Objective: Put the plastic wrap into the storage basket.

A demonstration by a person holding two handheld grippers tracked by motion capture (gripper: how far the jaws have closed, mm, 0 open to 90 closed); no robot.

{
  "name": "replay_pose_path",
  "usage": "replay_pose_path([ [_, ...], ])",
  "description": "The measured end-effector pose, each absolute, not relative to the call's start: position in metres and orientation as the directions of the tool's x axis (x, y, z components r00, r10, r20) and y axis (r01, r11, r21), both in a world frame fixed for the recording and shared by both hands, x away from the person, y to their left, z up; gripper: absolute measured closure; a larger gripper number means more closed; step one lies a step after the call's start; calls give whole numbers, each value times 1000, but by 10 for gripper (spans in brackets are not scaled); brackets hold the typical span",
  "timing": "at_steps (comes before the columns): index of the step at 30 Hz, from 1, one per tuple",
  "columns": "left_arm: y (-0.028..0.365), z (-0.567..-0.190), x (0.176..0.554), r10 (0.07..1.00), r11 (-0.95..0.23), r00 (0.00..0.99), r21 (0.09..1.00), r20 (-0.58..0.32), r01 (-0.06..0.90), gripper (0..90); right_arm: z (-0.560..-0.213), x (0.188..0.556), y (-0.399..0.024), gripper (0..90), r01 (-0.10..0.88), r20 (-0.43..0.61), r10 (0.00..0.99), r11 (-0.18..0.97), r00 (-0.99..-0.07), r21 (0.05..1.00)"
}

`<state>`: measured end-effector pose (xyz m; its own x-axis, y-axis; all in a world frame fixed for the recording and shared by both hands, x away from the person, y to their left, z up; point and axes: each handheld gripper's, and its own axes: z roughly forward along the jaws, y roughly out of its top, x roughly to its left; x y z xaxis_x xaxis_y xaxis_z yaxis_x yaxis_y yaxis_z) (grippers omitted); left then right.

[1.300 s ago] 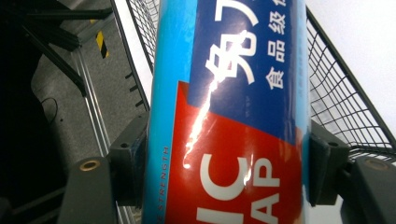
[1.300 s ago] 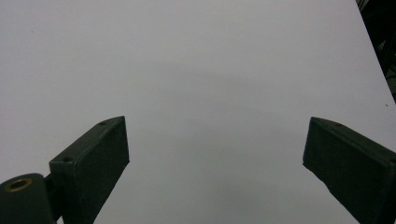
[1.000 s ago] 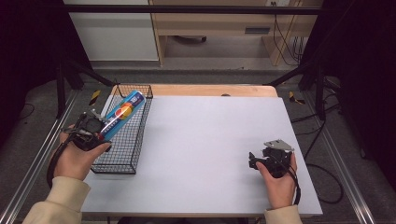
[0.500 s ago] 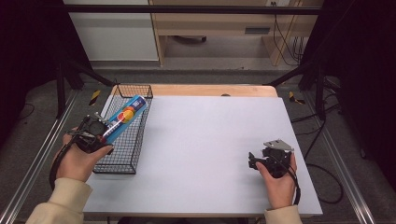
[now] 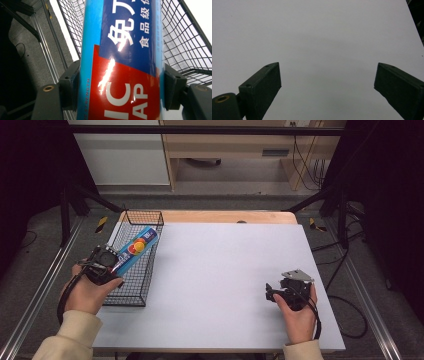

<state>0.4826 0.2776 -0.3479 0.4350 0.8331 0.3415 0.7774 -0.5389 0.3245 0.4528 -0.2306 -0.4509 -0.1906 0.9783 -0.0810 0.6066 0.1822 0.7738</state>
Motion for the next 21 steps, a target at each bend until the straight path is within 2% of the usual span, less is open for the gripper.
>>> replay_pose_path([
  [21,283,-344,483,854,-507,405,345,326,790,315,-451,453,-230,78,610,-77,977,184,-197,771],
])
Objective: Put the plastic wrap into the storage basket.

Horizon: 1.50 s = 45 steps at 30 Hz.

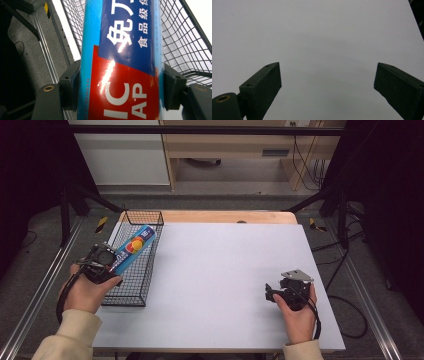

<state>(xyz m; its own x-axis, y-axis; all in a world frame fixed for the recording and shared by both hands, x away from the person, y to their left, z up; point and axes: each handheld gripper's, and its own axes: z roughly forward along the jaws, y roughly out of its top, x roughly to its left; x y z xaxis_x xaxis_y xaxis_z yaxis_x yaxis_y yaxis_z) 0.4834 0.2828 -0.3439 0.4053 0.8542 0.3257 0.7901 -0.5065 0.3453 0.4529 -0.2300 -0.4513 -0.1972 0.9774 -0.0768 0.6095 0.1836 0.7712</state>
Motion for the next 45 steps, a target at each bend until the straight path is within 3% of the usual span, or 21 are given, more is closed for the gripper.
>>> replay_pose_path([
  [45,270,-362,514,857,-471,401,178,323,864,318,-453,454,-228,85,614,-72,973,196,-221,764],
])
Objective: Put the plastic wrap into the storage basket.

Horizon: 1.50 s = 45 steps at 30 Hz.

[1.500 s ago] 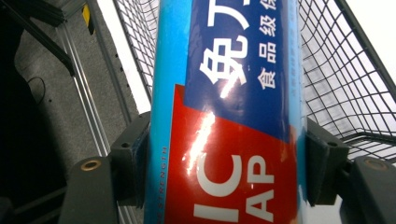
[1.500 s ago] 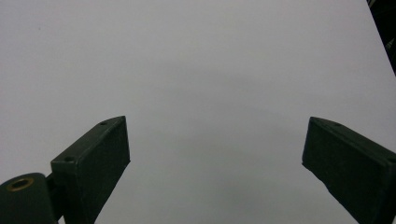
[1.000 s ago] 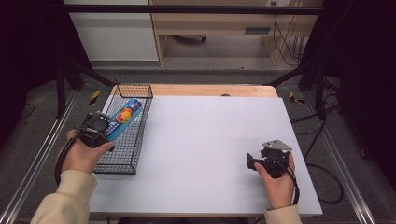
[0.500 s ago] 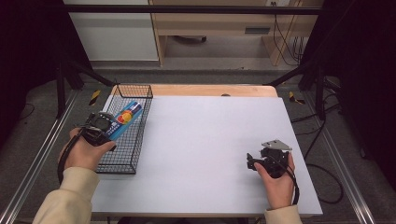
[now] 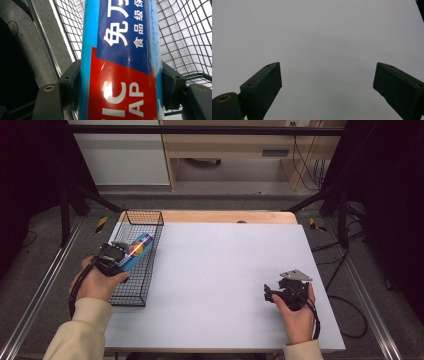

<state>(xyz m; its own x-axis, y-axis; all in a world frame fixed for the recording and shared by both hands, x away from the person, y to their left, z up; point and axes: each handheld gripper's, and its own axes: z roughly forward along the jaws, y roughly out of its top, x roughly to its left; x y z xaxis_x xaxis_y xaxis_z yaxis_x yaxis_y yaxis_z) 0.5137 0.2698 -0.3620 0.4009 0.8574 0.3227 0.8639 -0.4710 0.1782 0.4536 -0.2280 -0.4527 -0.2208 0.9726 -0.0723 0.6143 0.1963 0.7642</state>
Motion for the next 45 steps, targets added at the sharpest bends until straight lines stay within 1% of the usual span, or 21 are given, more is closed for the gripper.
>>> replay_pose_path([
  [8,270,-367,514,862,-466,402,168,309,869,317,-453,454,-228,85,615,-72,972,198,-223,763],
  [18,267,-373,515,849,-479,418,137,324,867,317,-453,454,-228,85,613,-74,971,203,-229,763],
  [45,264,-377,511,822,-514,435,151,367,844,310,-454,454,-225,84,620,-74,968,211,-239,756],
])
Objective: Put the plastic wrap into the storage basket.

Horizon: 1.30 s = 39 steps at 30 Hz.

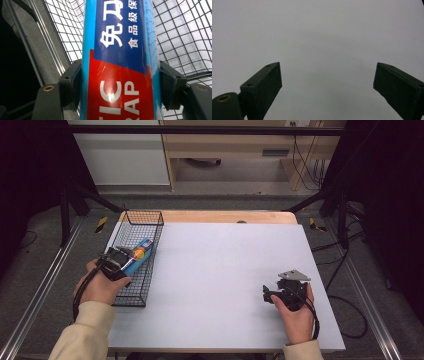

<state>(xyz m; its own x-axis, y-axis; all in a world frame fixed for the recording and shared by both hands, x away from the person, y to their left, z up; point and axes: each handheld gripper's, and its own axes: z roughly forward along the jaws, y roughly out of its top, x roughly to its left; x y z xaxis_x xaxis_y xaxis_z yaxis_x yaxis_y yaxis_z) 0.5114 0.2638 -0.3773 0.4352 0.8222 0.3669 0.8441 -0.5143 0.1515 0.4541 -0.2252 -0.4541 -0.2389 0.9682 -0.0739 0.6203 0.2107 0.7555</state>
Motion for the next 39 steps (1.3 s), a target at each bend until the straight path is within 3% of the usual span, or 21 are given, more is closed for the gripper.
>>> replay_pose_path([
  [2,265,-372,509,836,-511,424,212,349,833,275,-454,454,-225,83,621,-76,967,215,-243,754],
  [4,263,-366,506,829,-526,425,248,364,814,179,-455,455,-225,82,622,-75,967,215,-243,753],
  [8,253,-348,494,807,-579,452,354,380,735,125,-453,454,-225,74,617,-77,967,214,-241,758],
  [11,242,-337,484,798,-602,479,473,366,643,107,-451,452,-228,64,601,-78,967,212,-241,771],
  [20,211,-326,470,753,-576,617,681,227,453,79,-440,443,-233,47,526,-47,969,173,-244,833],
  [28,174,-342,473,659,-549,731,777,175,309,48,-437,432,-234,40,472,-81,958,209,-276,857],
  [39,135,-382,470,546,-596,821,765,165,243,43,-441,424,-239,45,482,-83,958,212,-276,850],
])
